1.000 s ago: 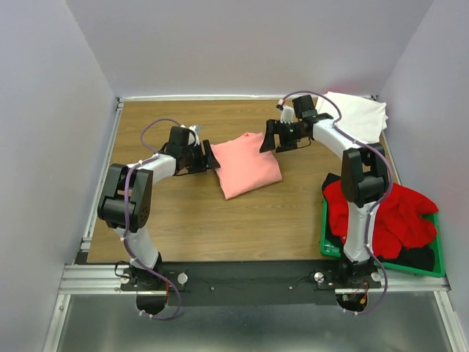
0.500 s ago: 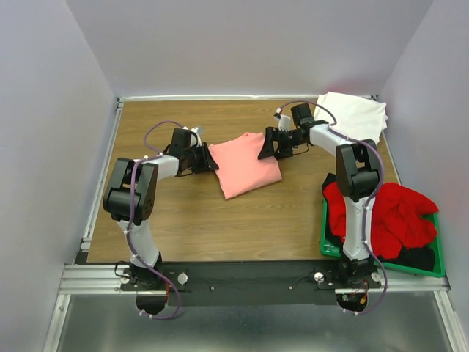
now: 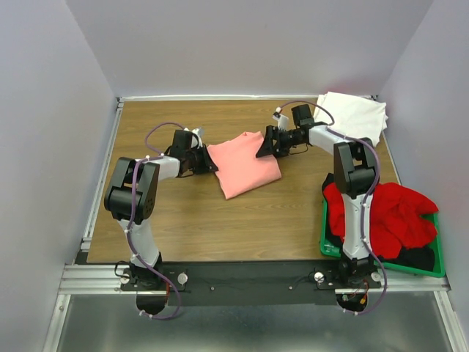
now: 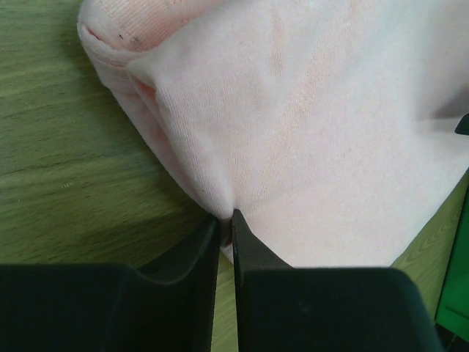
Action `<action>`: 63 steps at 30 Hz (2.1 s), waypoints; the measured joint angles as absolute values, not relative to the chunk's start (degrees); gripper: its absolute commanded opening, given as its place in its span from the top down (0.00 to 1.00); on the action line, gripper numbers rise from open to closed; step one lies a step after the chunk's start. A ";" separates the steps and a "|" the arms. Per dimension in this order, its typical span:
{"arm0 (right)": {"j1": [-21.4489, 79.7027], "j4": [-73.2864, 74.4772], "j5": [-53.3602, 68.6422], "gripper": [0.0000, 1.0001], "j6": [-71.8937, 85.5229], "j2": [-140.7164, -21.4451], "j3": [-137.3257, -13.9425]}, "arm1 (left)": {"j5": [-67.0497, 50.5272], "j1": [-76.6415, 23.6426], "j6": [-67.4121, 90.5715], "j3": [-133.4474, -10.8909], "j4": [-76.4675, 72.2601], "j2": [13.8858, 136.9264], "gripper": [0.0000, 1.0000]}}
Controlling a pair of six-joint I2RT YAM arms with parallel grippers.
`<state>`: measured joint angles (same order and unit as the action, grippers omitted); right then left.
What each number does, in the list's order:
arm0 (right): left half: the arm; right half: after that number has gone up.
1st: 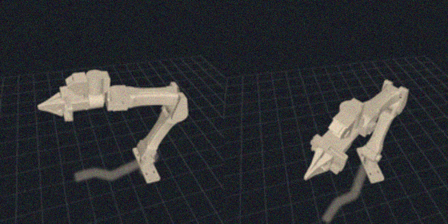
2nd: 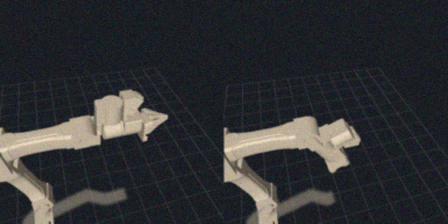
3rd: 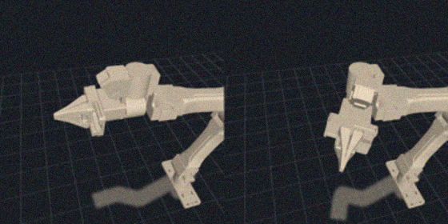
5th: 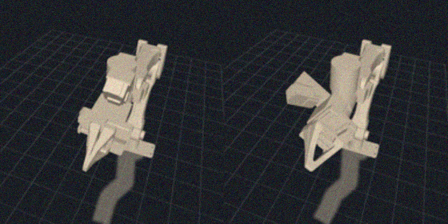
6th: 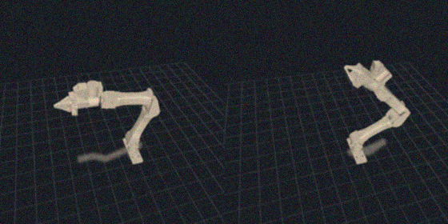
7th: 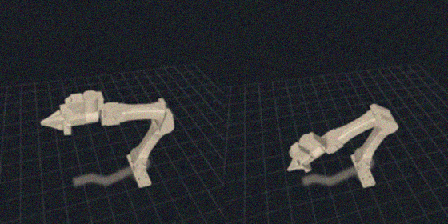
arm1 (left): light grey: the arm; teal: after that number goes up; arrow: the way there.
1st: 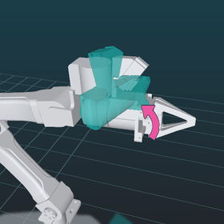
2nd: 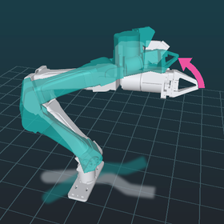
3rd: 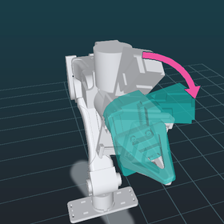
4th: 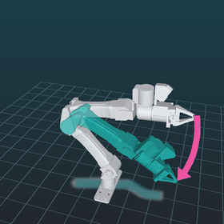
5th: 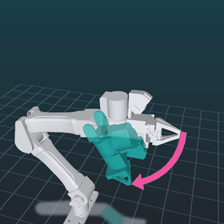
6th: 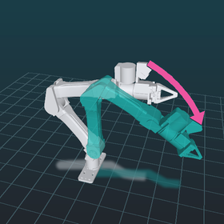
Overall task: Fold and stack the t-shirts
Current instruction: Neatly place the folded tshirt to the corner
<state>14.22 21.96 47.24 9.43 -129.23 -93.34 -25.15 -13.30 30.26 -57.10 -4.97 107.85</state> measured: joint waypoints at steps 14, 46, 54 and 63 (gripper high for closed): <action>18.85 18.22 46.81 0.73 9.34 -130.91 -92.79 | -25.17 -13.58 30.22 -56.82 -5.78 107.87 0.71; 12.73 43.22 -8.82 1.00 -4.05 -129.05 -115.59 | -17.93 -14.35 26.41 -57.41 11.22 97.45 0.29; 9.61 45.41 -15.88 1.00 -6.96 -137.16 -134.41 | -16.91 -14.33 25.96 -55.37 12.95 95.26 0.29; 8.73 46.76 -19.53 1.00 -8.25 -140.46 -142.17 | -16.12 -14.33 26.22 -50.72 13.17 91.79 0.29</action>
<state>8.73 46.76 -19.53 -8.25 -140.46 -142.17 -16.12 -14.33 26.22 -50.72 13.17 91.79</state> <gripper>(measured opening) 0.049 0.708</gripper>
